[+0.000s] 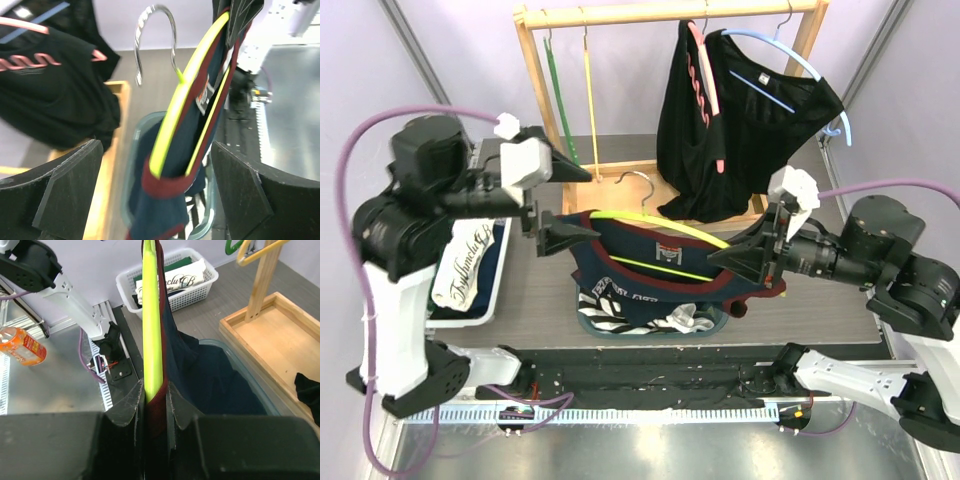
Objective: Remove the tank top from the hanger
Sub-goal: Pick up the hanger from the clothesline, then remove the tank top from the hanger.
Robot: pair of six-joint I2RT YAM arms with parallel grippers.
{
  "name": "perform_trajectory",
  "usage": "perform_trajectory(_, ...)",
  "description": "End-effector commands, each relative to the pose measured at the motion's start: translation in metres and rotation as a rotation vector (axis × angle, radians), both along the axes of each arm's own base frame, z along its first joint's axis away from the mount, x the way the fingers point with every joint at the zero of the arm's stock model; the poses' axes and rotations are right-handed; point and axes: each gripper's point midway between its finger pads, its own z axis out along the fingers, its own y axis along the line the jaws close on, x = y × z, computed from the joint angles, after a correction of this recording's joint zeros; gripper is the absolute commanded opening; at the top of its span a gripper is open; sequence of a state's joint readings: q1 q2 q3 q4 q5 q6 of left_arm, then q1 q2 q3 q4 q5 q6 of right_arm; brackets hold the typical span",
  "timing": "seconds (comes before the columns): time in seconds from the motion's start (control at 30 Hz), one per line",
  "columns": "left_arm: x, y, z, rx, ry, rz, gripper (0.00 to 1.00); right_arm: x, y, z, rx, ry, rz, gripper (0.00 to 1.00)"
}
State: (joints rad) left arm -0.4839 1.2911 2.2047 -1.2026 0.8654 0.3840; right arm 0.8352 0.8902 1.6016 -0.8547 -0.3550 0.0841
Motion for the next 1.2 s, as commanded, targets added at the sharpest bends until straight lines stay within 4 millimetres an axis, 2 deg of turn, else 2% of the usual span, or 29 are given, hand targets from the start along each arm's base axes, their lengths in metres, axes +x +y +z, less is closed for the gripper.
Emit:
perform_trajectory(0.0,-0.011,-0.014,-0.003,-0.021,0.061,-0.153,0.93,-0.008,0.007,0.038,0.100,-0.093,0.066,0.01)
perform_trajectory(0.23,-0.022,-0.021,-0.010,-0.023,0.138,-0.260,0.84,-0.005,0.010,0.046,0.114,-0.132,0.069,0.01)
perform_trajectory(0.3,-0.021,-0.021,-0.014,-0.016,0.153,-0.264,0.79,-0.004,0.010,0.050,0.128,-0.149,0.069,0.01)
perform_trajectory(0.33,-0.021,-0.021,-0.014,-0.015,0.154,-0.264,0.71,-0.003,0.010,0.051,0.128,-0.155,0.065,0.01)
perform_trajectory(0.43,-0.023,-0.021,-0.013,-0.018,0.154,-0.270,0.57,-0.002,0.010,0.055,0.135,-0.172,0.062,0.01)
perform_trajectory(0.7,-0.014,-0.024,-0.013,-0.015,0.157,-0.248,0.58,0.002,0.014,0.062,0.170,-0.205,0.062,0.01)
perform_trajectory(0.77,-0.013,-0.025,-0.012,-0.019,0.154,-0.250,0.49,0.003,0.016,0.063,0.172,-0.207,0.061,0.01)
perform_trajectory(0.8,-0.014,-0.025,-0.010,-0.023,0.146,-0.253,0.32,0.004,0.016,0.062,0.171,-0.206,0.059,0.01)
perform_trajectory(0.9,-0.012,-0.026,-0.005,-0.032,0.128,-0.245,0.10,0.010,0.017,0.056,0.164,-0.203,0.032,0.01)
perform_trajectory(1.0,-0.008,-0.027,-0.001,-0.042,0.118,-0.235,0.10,0.017,0.016,0.047,0.153,-0.196,0.000,0.01)
perform_trajectory(1.07,-0.004,-0.029,0.002,-0.049,0.117,-0.231,0.11,0.030,0.014,0.037,0.140,-0.184,-0.066,0.01)
perform_trajectory(1.13,0.004,-0.031,0.001,-0.046,0.105,-0.208,0.10,0.041,0.006,0.035,0.139,-0.182,-0.147,0.14)
perform_trajectory(1.17,0.009,-0.032,0.000,-0.040,0.090,-0.195,0.09,0.046,0.003,0.030,0.134,-0.169,-0.184,0.24)
